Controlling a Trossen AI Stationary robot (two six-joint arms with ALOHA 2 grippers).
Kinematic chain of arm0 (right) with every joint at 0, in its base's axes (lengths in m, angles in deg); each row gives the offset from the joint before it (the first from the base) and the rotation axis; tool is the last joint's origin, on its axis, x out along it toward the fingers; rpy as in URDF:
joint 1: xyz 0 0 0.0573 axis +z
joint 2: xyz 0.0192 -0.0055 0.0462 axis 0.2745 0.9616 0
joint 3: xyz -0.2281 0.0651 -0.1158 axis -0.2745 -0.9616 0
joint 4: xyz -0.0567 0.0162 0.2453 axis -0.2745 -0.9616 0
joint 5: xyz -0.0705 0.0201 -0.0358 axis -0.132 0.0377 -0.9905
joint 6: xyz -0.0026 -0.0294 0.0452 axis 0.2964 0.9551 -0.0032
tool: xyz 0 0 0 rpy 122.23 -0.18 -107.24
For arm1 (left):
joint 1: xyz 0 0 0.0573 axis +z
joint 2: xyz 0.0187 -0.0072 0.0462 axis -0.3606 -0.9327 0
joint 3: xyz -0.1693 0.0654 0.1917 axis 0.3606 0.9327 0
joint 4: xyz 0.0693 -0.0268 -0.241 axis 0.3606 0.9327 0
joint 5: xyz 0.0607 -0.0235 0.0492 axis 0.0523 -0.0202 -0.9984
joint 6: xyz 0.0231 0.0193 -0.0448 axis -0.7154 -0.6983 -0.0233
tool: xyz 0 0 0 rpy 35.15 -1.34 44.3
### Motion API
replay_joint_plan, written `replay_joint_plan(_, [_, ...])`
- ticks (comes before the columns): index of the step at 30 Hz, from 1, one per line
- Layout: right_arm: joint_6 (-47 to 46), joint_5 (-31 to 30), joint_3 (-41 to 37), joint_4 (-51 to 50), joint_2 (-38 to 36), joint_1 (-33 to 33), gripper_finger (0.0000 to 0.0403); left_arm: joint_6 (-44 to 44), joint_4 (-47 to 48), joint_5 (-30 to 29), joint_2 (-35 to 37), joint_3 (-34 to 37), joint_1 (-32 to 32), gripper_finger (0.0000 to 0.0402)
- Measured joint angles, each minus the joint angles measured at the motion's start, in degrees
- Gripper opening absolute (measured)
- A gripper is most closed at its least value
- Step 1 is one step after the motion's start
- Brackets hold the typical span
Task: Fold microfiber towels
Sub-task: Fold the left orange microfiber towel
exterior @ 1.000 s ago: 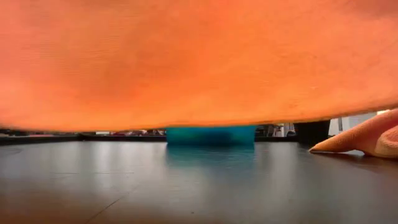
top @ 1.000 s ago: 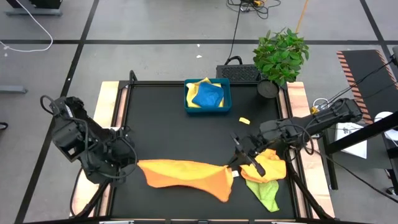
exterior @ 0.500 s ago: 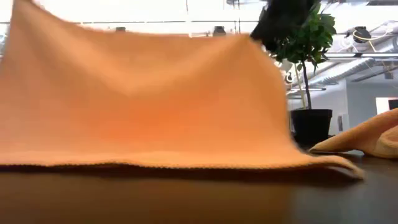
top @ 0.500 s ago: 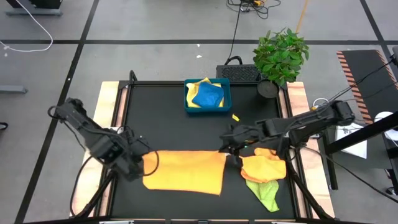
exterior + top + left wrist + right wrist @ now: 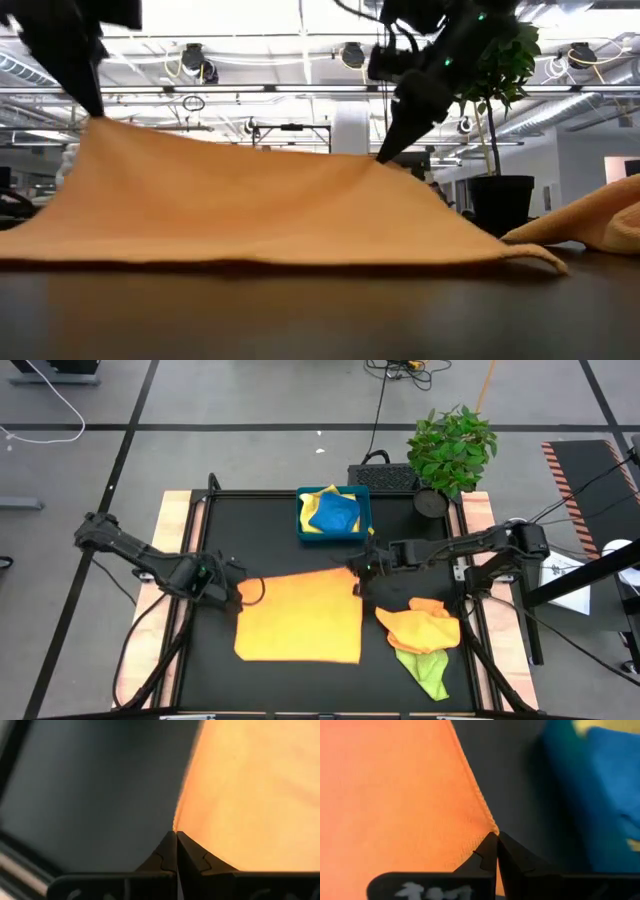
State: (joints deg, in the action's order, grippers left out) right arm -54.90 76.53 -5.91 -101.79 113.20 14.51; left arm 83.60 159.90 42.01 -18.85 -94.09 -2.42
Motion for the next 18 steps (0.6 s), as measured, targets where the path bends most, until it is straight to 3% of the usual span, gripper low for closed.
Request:
replay_joint_plan(8, [2.79,0.25,0.09,1.23,-0.66,-5.99,0.0,-3.03,-4.93,-4.33,8.06,9.6,8.1,0.0])
replay_joint_plan(13, [2.88,2.73,0.07,0.47,-0.28,-3.73,0.0,-6.5,-12.6,-3.49,9.39,12.53,8.02,0.0])
replay_joint_plan(18, [1.57,3.2,0.07,-0.33,-0.31,1.58,0.0,-9.78,-20.8,-0.59,7.89,13.36,4.12,0.0])
